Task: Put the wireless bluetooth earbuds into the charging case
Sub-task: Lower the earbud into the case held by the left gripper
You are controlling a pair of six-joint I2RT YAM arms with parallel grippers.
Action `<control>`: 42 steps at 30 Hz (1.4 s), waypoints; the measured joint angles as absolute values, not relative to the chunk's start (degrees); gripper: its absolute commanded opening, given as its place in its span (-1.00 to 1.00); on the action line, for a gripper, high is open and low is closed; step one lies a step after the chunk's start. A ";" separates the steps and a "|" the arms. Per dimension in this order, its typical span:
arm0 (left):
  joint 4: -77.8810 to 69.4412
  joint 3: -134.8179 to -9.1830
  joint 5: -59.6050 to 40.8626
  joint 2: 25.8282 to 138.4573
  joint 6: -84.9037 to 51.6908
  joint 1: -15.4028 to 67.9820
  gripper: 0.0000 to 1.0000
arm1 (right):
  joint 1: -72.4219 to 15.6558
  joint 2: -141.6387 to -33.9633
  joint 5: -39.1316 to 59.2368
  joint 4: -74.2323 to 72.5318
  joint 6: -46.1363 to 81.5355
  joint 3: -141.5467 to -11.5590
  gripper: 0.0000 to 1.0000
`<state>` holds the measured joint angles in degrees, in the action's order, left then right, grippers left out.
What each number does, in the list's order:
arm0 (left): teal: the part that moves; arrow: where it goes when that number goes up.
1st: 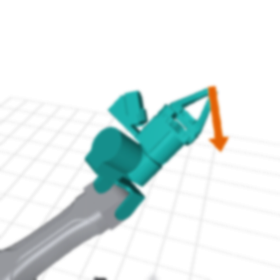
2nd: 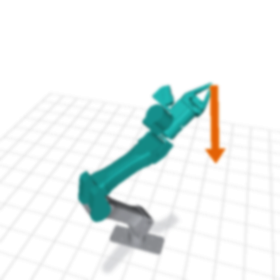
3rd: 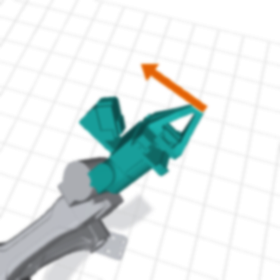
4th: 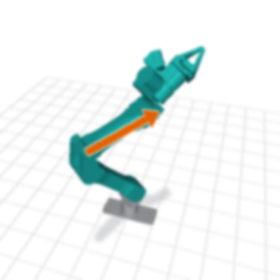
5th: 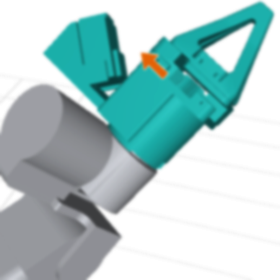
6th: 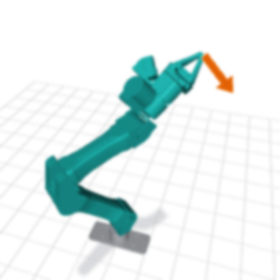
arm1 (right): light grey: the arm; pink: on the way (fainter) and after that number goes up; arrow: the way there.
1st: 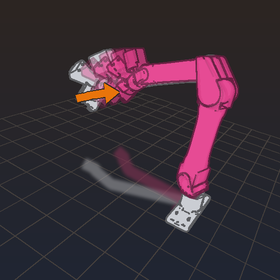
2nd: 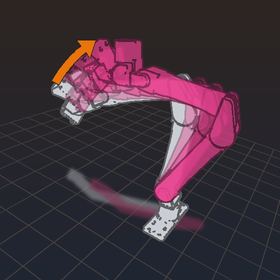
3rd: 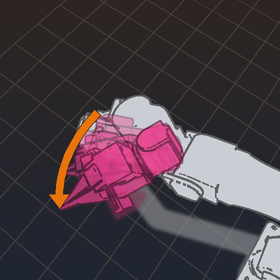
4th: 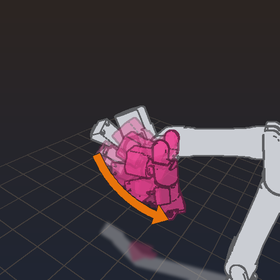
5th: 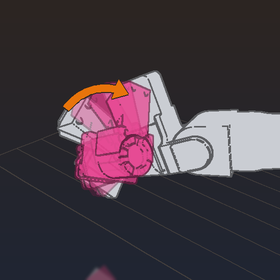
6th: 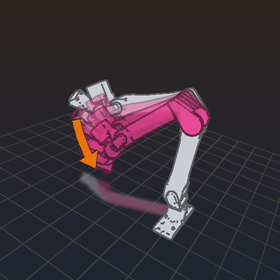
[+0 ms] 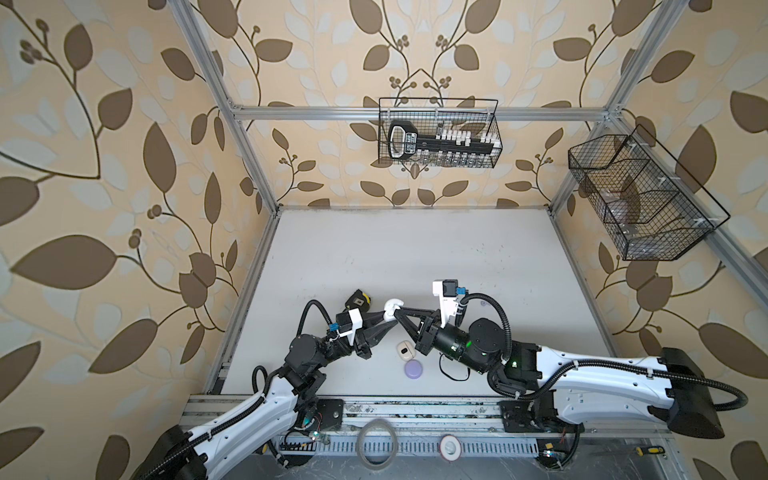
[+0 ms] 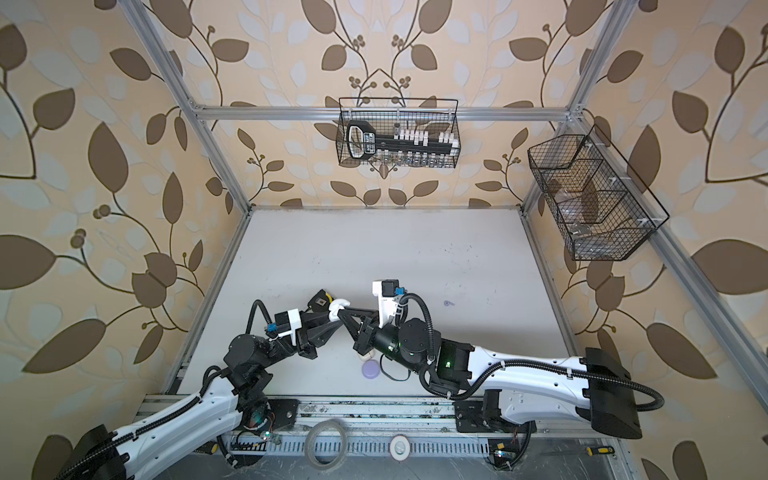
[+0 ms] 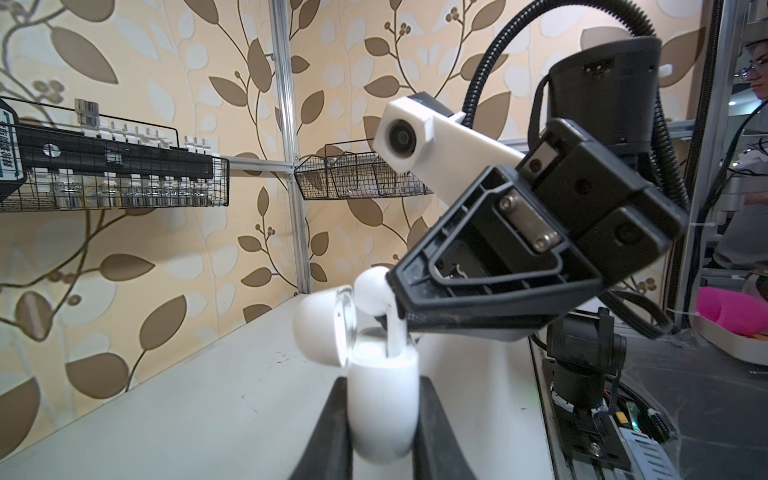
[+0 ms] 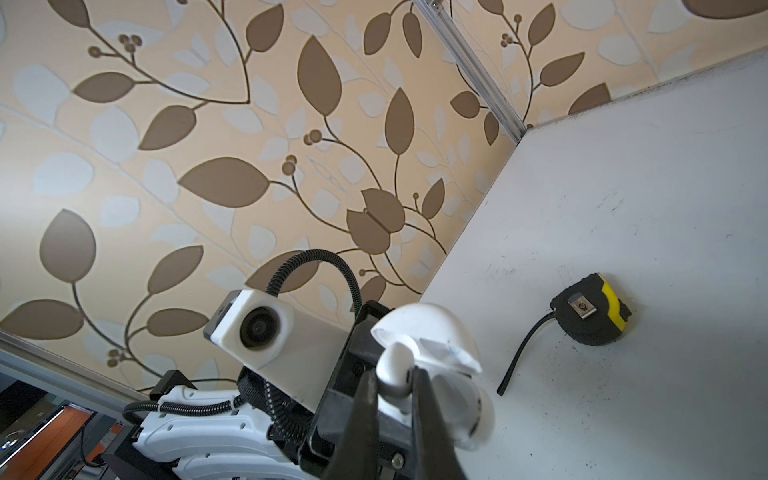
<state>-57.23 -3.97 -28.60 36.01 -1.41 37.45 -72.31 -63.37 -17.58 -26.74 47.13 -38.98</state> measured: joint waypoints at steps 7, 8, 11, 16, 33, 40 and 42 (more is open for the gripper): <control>-57.25 -3.97 -28.62 36.01 -1.37 37.45 -1.00 | -72.31 -63.40 -17.58 -26.70 47.59 -38.98 -0.84; -57.25 -3.97 -28.64 36.01 -1.34 37.45 -1.00 | -72.31 -63.40 -17.58 -26.61 47.64 -38.98 -0.76; -57.21 -3.92 -28.69 36.01 -1.26 37.45 -1.00 | -72.31 -63.40 -17.98 -26.20 48.14 -38.98 -0.51; -56.84 -3.49 -28.69 36.05 -1.04 37.45 -1.00 | -72.31 -63.37 -19.51 -24.58 47.37 -39.18 -0.43; -56.99 -3.44 -27.94 35.05 -0.25 37.45 -1.00 | -72.71 -60.38 -24.53 -5.08 42.13 -47.37 -0.45; -56.97 -3.46 -27.92 34.89 -0.12 37.45 -1.00 | -72.84 -56.21 -27.42 0.73 40.97 -47.37 -0.77; -56.97 -3.46 -27.92 35.05 -0.12 37.45 -1.00 | -72.86 -56.82 -27.24 1.52 40.60 -47.62 -0.81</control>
<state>-56.97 -3.46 -27.92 35.05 -0.12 37.45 -72.86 -56.82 -27.24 1.52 40.60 -47.62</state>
